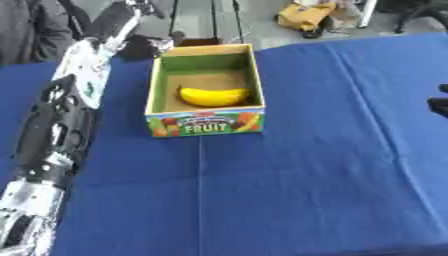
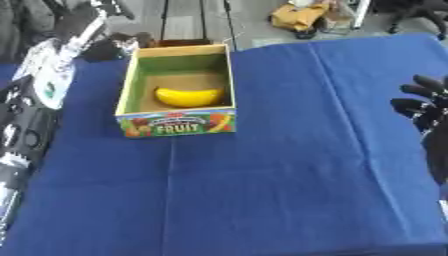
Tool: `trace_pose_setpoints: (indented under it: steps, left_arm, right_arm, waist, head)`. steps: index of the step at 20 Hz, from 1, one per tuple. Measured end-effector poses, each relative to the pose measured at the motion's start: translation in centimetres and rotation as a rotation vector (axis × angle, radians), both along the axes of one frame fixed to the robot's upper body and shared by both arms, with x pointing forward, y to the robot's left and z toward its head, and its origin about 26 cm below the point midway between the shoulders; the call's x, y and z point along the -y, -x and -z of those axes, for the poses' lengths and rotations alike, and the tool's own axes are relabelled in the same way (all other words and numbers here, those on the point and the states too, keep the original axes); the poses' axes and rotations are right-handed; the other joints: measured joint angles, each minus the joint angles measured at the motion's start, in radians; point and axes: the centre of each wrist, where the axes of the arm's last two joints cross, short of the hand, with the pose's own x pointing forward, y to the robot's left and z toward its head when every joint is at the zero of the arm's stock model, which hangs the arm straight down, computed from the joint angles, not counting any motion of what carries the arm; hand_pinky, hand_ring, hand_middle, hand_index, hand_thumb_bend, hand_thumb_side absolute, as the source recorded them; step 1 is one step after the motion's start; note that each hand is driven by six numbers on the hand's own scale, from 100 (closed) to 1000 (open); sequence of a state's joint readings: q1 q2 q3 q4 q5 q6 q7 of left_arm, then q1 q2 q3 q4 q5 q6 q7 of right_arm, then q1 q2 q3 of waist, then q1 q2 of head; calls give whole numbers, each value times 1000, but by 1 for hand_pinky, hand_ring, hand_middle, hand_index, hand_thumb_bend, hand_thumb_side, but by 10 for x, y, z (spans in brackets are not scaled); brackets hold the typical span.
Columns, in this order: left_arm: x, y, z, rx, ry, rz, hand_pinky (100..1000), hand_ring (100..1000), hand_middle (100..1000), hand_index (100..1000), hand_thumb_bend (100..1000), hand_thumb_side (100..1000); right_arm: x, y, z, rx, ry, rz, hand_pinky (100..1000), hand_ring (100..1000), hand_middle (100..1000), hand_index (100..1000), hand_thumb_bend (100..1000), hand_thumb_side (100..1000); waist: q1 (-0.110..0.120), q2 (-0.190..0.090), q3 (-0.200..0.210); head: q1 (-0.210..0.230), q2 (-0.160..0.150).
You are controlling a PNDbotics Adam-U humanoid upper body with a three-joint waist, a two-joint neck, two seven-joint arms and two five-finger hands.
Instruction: Pick up objects on the table and place them in the box.
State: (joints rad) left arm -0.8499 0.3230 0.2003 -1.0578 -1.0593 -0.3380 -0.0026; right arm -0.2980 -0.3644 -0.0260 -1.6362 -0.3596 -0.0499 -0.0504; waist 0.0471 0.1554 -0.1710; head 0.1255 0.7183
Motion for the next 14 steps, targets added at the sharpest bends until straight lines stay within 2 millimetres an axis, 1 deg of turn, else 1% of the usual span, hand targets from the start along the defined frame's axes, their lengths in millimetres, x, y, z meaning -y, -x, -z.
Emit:
trace_pose_setpoints:
  steps: [4,7,10,14]
  left_arm:
    - [-6,18,21,41,119,-53,800,773,732,751,687,989]
    - [-21,31,43,36,203,-130,793,771,731,750,678,993]
    - [-31,45,61,34,265,-195,788,769,730,750,676,993]
    - [-37,63,80,36,326,-259,778,763,729,750,671,997]
  right_arm:
    - [3,0,-1,9,-6,18,816,677,698,814,100,932]
    - [5,0,-2,12,-9,29,816,678,698,815,100,932]
    - [6,2,0,6,-8,35,816,678,698,816,100,932]
    - [7,2,1,6,-9,36,817,679,698,817,100,933]
  waist:
    - [0,7,26]
    - [-4,7,49]
    - [-5,6,58]
    - [-6,2,62]
  head:
    - [-16,-4]
    - [-28,-4]
    - [-34,-4]
    - [-38,-2]
